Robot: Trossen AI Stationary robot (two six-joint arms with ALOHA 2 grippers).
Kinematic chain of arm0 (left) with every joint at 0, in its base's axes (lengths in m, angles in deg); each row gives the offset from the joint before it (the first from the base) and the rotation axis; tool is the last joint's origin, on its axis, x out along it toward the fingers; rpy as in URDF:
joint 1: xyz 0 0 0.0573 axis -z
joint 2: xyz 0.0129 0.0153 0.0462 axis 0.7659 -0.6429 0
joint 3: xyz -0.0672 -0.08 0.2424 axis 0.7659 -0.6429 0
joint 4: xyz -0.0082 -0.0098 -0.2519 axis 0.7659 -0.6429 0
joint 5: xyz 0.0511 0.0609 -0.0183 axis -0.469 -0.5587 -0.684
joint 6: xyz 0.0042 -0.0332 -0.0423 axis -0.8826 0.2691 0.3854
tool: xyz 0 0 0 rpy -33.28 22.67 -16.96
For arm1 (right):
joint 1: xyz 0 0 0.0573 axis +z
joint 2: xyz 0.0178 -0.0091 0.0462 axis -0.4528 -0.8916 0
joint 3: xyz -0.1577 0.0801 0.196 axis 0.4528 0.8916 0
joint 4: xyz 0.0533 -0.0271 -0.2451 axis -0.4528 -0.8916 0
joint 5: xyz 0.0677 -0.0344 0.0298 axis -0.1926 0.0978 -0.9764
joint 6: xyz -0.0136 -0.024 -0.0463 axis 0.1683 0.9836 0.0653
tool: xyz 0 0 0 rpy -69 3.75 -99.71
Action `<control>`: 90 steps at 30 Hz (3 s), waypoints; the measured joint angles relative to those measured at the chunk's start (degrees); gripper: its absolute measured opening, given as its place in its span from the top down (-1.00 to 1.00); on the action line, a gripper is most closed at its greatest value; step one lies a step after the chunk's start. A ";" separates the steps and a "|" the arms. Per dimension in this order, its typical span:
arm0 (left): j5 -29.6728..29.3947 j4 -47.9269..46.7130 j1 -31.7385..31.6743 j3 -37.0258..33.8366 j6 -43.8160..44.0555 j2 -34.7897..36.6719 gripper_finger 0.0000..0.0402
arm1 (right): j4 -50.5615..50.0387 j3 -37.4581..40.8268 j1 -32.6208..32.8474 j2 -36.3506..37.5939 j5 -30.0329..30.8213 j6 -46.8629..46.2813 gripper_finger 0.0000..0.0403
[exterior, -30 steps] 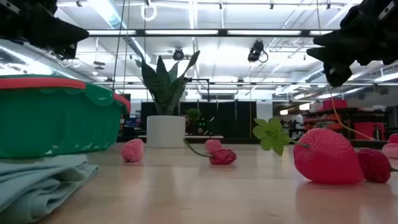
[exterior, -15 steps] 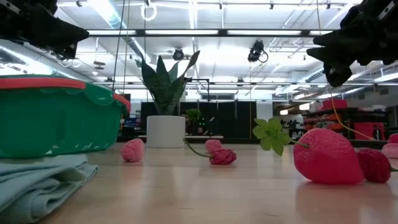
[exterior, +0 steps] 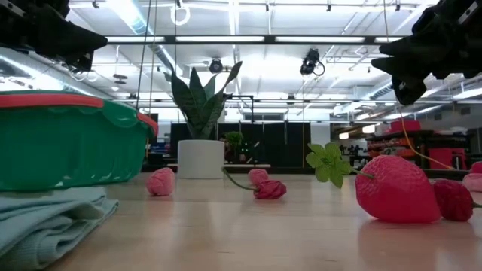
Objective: Pick and placing Produce into tupperware
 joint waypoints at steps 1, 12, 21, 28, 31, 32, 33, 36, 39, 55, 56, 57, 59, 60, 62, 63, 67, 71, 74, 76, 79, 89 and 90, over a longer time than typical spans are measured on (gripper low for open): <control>-0.01 -0.02 -0.01 0.00 0.01 -0.02 0.86 | 0.00 0.00 0.01 0.00 0.00 0.01 0.34; -0.01 0.00 -0.02 0.00 -0.02 -0.02 0.83 | 0.00 0.00 -0.02 0.00 0.00 -0.01 0.34; 0.00 0.02 -0.01 0.00 -0.01 -0.01 0.88 | 0.00 0.00 -0.02 0.00 0.00 0.01 0.34; -0.02 0.23 -0.01 0.00 0.13 -0.01 0.84 | 0.00 0.00 -0.02 0.00 0.00 -0.01 0.34; -0.02 2.32 -0.02 0.00 -0.44 -0.02 0.83 | 0.00 0.02 0.00 0.00 0.02 0.01 0.34; -0.02 3.32 -0.01 0.00 -0.02 -0.02 0.83 | 0.00 0.00 0.00 0.00 0.00 0.01 0.34; -0.02 4.40 0.00 0.00 0.87 -0.02 0.84 | 0.00 0.00 -0.01 0.00 0.00 0.00 0.34; 0.00 8.60 -0.02 0.00 4.86 -0.02 0.86 | 0.00 0.00 -0.01 0.00 0.00 0.01 0.34; -0.02 11.07 -0.02 0.02 5.92 -0.02 0.88 | 0.00 0.00 -0.02 0.00 0.00 0.01 0.34; -0.02 11.26 0.00 0.02 4.39 -0.02 0.80 | 0.00 0.00 -0.02 0.02 0.00 0.01 0.34; -0.03 11.26 -0.02 0.02 4.06 -0.02 0.78 | 0.00 0.00 -0.01 0.00 0.01 0.01 0.34; -0.03 11.25 -0.01 0.02 3.94 -0.02 0.76 | 0.00 0.00 -0.01 0.00 0.00 0.01 0.34; -0.02 11.24 -0.02 0.02 4.43 -0.02 0.70 | 0.02 0.00 -0.02 0.00 0.04 0.84 0.34; -0.03 11.23 -0.01 0.02 4.99 -0.02 0.67 | 0.10 0.00 -0.09 0.00 0.04 1.65 0.34; -0.03 11.21 -0.02 0.02 6.12 -0.02 0.59 | 0.80 0.02 -0.13 0.00 0.04 1.10 0.34; -0.04 11.21 -0.01 0.02 6.39 -0.02 0.55 | 1.34 0.02 -0.13 0.02 0.02 0.25 0.34; -1.25 11.21 0.00 0.02 6.61 -0.02 0.41 | 6.39 0.02 -0.13 0.02 0.04 -0.51 0.34; -3.19 11.21 -0.02 0.02 5.40 -0.02 0.31 | 11.47 0.02 -0.13 0.02 0.09 3.77 0.34; -3.26 11.21 -0.02 0.02 4.66 -0.02 0.26 | 11.59 0.02 -0.13 0.00 0.09 4.88 0.34; -3.27 11.19 -0.02 0.02 5.04 -0.02 0.24 | 11.72 0.02 -0.13 0.00 0.09 3.35 0.34; -3.29 11.19 -0.02 0.02 4.17 -0.02 0.23 | 11.70 -1.55 -0.62 -0.04 -0.11 4.19 0.34; -5.63 11.19 -0.02 0.00 4.26 -0.02 0.31 | -23.37 -33.50 -0.61 -12.14 4.43 11.86 0.34; -5.61 11.19 -0.02 0.00 4.27 -0.02 0.31 | -29.80 -37.50 -0.63 -15.18 5.53 10.37 0.34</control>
